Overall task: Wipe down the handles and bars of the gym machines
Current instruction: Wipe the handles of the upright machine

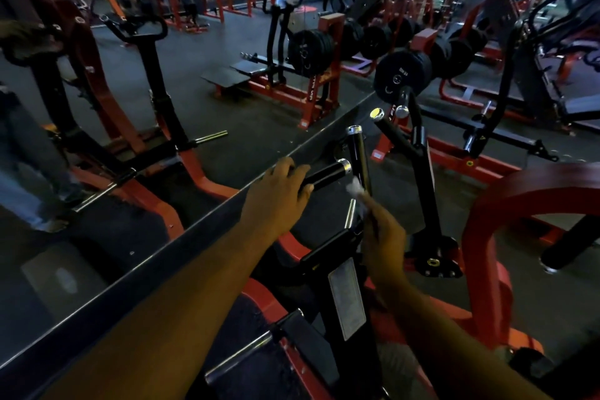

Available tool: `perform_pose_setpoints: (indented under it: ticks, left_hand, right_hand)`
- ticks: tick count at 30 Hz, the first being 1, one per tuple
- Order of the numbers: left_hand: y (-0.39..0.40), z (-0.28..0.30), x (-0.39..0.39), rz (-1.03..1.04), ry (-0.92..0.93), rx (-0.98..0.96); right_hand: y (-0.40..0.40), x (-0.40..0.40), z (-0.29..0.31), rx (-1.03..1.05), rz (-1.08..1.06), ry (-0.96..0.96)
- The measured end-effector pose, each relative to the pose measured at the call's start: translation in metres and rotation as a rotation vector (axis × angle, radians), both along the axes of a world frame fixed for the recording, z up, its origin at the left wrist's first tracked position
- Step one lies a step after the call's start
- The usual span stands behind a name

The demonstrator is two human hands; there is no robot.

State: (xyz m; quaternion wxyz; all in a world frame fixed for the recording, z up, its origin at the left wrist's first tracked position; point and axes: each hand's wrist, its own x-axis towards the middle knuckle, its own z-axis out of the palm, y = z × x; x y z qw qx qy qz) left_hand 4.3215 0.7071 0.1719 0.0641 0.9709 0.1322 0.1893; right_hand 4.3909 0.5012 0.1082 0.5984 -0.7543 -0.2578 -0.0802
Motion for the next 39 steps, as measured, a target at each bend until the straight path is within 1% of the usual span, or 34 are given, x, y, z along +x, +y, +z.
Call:
perform_pose_setpoints:
  ticks: [1, 3, 5, 7, 9, 10, 12, 14, 15, 17, 18, 20, 21, 22, 25, 27, 28, 30, 31, 32, 33, 35, 37, 39]
  left_hand:
    - [0.003, -0.004, -0.009, 0.014, 0.009, 0.009]
    - [0.008, -0.013, -0.028, 0.034, 0.028, 0.003]
    - [0.009, -0.022, -0.048, 0.026, 0.055, 0.049]
    - [0.012, -0.031, -0.066, 0.021, 0.075, 0.1]
    - [0.015, -0.038, -0.082, 0.032, 0.082, 0.073]
    - [0.016, -0.043, -0.089, 0.035, 0.081, 0.042]
    - [0.017, -0.05, -0.099, 0.034, 0.082, -0.019]
    - [0.016, -0.052, -0.104, 0.026, 0.077, -0.032]
    - [0.015, -0.052, -0.106, 0.031, 0.084, -0.025]
    - [0.012, -0.048, -0.105, 0.05, 0.112, -0.001]
    - [0.011, -0.047, -0.105, 0.057, 0.121, 0.001]
    - [0.01, -0.046, -0.106, 0.063, 0.121, 0.009]
    - [0.011, -0.047, -0.107, 0.06, 0.113, 0.022]
    - [0.012, -0.047, -0.108, 0.056, 0.107, 0.039]
    - [0.017, -0.048, -0.116, 0.056, 0.128, 0.042]
    - [0.022, -0.046, -0.122, 0.041, 0.066, -0.049]
    - [0.026, -0.045, -0.126, 0.024, -0.032, -0.145]
    - [0.035, -0.04, -0.129, 0.008, -0.293, -0.366]
    - [0.041, -0.037, -0.129, 0.01, -0.379, -0.464]
    - [0.046, -0.033, -0.128, 0.011, -0.413, -0.532]
    - [0.05, -0.03, -0.127, 0.001, -0.395, -0.566]
    - [0.054, -0.025, -0.123, -0.044, -0.296, -0.557]
    - [0.051, -0.024, -0.119, -0.078, -0.216, -0.517]
    - [0.045, -0.027, -0.117, -0.106, -0.177, -0.442]
  right_hand:
    - [0.014, 0.014, 0.013, -0.025, -0.027, -0.039]
    - [0.044, 0.036, 0.035, -0.123, -0.017, -0.139]
    - [0.073, 0.041, 0.039, -0.25, 0.022, -0.188]
    - [0.092, 0.026, 0.033, -0.317, 0.017, -0.204]
    - [0.102, -0.003, 0.025, -0.336, -0.015, -0.238]
    - [0.105, -0.021, 0.024, -0.325, 0.005, -0.27]
    - [0.1, -0.048, 0.028, -0.272, 0.151, -0.366]
    - [0.087, -0.051, 0.035, -0.195, 0.276, -0.455]
    - [0.081, -0.044, 0.04, -0.164, 0.249, -0.458]
    - [0.073, -0.01, 0.046, -0.161, 0.069, -0.381]
    - [0.07, 0.01, 0.05, -0.202, 0.011, -0.332]
    - [0.071, 0.034, 0.05, -0.367, -0.032, -0.286]
    - [0.075, 0.036, 0.046, -0.428, -0.036, -0.281]
    - [0.082, 0.03, 0.044, -0.442, -0.025, -0.27]
    - [0.097, -0.017, 0.036, -0.347, 0.003, -0.299]
    - [0.1, -0.046, 0.03, -0.236, 0.029, -0.293]
    - [0.099, -0.054, 0.028, -0.192, 0.038, -0.266]
    - [0.097, -0.064, 0.024, -0.152, 0.079, -0.256]
    - [0.096, -0.068, 0.021, -0.138, 0.118, -0.268]
    - [0.096, -0.076, 0.018, -0.127, 0.17, -0.271]
    - [0.095, -0.085, 0.014, -0.119, 0.221, -0.28]
    - [0.092, -0.104, -0.002, -0.149, 0.291, -0.359]
    - [0.084, -0.119, -0.023, -0.214, 0.35, -0.431]
    - [0.071, -0.126, -0.046, -0.273, 0.401, -0.481]
